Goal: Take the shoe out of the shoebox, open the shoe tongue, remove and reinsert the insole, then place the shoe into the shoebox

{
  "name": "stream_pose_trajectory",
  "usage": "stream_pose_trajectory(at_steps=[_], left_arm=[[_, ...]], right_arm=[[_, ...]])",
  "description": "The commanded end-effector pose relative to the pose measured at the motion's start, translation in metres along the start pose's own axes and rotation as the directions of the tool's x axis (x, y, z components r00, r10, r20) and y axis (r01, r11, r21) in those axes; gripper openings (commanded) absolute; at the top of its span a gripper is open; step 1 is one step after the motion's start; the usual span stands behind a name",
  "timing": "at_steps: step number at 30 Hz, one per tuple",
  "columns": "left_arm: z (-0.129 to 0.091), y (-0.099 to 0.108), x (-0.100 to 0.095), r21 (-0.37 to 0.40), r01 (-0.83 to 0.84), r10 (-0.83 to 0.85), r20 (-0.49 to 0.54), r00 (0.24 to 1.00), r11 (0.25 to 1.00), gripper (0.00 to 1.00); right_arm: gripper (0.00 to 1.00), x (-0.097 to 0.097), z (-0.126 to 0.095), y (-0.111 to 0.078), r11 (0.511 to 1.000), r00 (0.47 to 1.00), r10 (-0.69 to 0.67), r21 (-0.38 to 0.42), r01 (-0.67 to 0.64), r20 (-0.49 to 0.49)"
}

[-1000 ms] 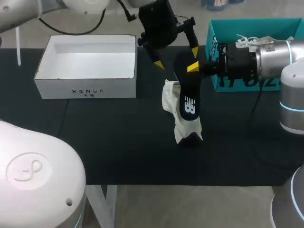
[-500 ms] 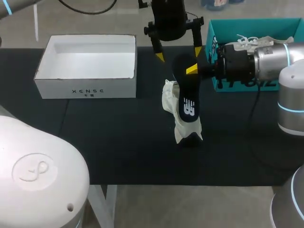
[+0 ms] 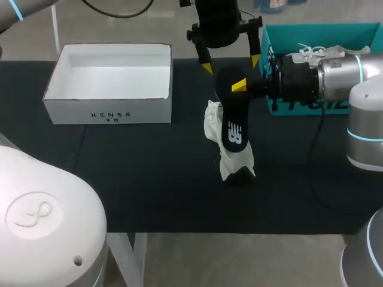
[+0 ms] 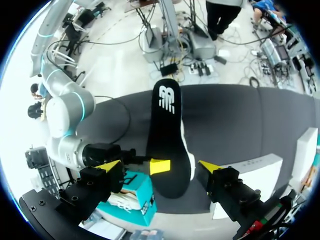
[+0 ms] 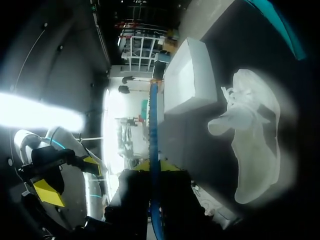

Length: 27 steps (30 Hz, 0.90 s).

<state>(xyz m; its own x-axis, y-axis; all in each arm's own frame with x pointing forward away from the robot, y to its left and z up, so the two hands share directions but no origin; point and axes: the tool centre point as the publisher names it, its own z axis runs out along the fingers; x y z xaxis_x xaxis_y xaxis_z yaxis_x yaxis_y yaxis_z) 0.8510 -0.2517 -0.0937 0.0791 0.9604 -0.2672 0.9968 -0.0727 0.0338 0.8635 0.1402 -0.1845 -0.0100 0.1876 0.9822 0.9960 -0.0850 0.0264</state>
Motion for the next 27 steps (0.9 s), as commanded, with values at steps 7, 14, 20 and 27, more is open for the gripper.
stream_pose_trajectory(at_steps=[7, 14, 20, 27], left_arm=[[0.005, 0.007, 0.012, -0.018, -0.031, 0.035, 0.358, 0.933, 0.999, 1.0], [-0.004, 0.019, 0.035, -0.11, 0.033, 0.042, 0.62, 0.784, 0.993, 1.0], [-0.01, 0.02, 0.045, -0.162, 0.082, 0.062, 0.721, 0.69, 0.983, 1.0], [-0.009, 0.015, 0.034, -0.13, 0.166, 0.004, 0.798, 0.603, 0.977, 1.0]], right_arm=[[0.0, 0.001, -0.005, -0.001, 1.0, 1.0, 0.006, -0.017, -0.006, 0.006], [0.0, 0.017, -0.021, 0.005, 0.998, 0.999, 0.015, -0.059, -0.017, -0.041], [0.0, 0.031, -0.027, 0.009, 0.998, 0.998, 0.017, -0.061, -0.021, -0.063], [0.0, 0.042, -0.029, 0.014, 0.995, 0.987, 0.042, -0.087, -0.056, -0.156]])
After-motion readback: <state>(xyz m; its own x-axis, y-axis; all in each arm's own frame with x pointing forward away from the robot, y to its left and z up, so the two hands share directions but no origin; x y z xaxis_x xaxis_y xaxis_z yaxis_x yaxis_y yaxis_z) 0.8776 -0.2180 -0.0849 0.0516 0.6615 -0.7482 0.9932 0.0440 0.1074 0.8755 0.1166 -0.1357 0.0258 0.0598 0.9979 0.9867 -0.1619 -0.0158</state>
